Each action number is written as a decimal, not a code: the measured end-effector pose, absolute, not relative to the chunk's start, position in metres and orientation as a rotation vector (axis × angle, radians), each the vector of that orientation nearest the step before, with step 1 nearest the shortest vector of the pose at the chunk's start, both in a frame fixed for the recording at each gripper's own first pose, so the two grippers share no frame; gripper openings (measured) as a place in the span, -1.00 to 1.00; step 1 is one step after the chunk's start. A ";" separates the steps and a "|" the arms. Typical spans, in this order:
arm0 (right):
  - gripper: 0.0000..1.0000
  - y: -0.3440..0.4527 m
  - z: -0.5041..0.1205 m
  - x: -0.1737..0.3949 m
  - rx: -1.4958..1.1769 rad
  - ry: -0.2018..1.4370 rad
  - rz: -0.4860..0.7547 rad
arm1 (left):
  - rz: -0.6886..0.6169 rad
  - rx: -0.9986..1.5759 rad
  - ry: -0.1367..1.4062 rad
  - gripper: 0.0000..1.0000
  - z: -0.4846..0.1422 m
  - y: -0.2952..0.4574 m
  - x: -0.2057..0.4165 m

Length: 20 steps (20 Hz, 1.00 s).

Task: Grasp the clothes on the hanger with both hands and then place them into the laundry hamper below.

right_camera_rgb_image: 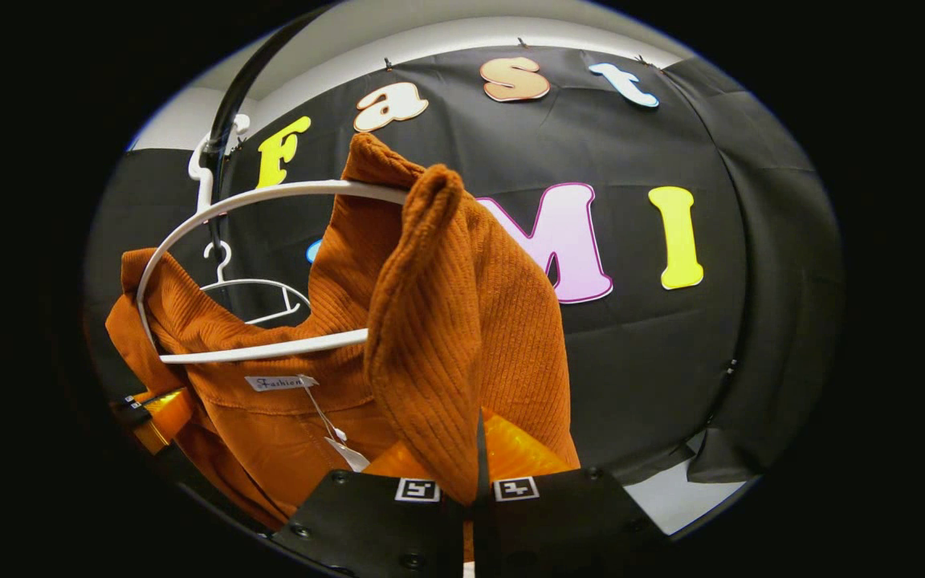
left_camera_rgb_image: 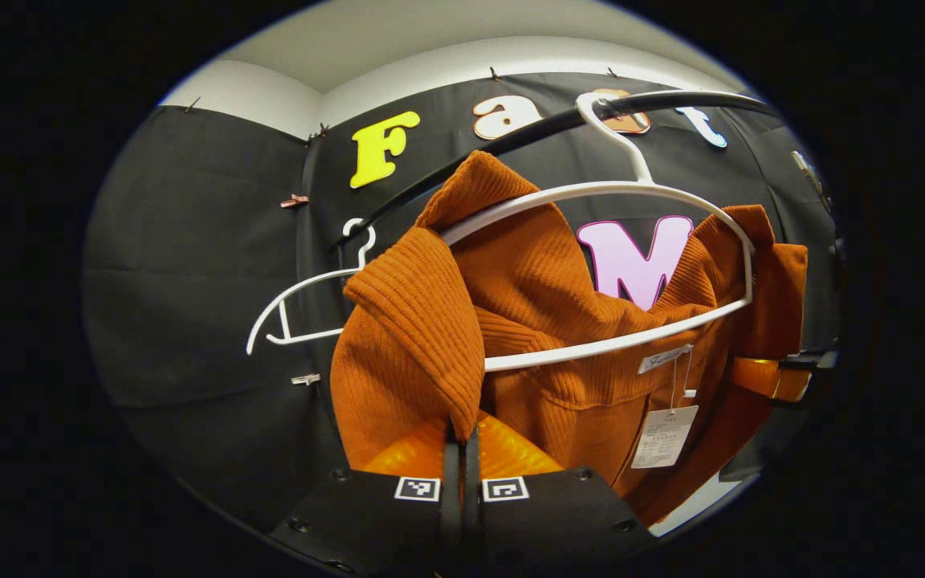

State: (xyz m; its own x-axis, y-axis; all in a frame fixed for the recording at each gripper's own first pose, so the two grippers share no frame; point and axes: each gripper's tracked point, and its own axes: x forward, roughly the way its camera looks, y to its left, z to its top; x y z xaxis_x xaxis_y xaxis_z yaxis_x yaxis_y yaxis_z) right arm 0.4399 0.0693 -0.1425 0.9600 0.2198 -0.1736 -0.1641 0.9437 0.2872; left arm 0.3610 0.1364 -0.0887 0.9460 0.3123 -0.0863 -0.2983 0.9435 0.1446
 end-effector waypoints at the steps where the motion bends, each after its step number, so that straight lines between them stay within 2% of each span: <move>1: -0.80 0.069 -0.146 0.444 0.285 0.220 0.198 | 0.296 0.135 0.114 -0.90 -0.088 0.135 0.361; 8: -0.84 0.059 -0.122 0.444 0.416 0.240 0.254 | 0.274 0.105 0.160 -0.89 -0.086 0.147 0.353; 15: -0.82 0.003 -0.097 0.466 0.519 0.168 0.180 | 0.298 0.030 0.133 -0.90 -0.059 0.177 0.343; 19: -0.82 -0.015 -0.103 0.480 0.513 0.177 0.136 | 0.284 0.017 0.124 -0.92 -0.052 0.186 0.347; 20: -0.82 -0.016 -0.110 0.483 0.507 0.186 0.129 | 0.287 0.009 0.123 -0.87 -0.052 0.190 0.346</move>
State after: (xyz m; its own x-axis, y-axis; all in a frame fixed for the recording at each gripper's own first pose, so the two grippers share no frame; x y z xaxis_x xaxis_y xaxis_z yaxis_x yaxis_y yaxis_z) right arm 0.4829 -0.0164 -0.1097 0.9751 0.1681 -0.1449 -0.0763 0.8668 0.4928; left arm 0.3461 0.1903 -0.0524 0.9516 0.2832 -0.1198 -0.2821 0.9590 0.0267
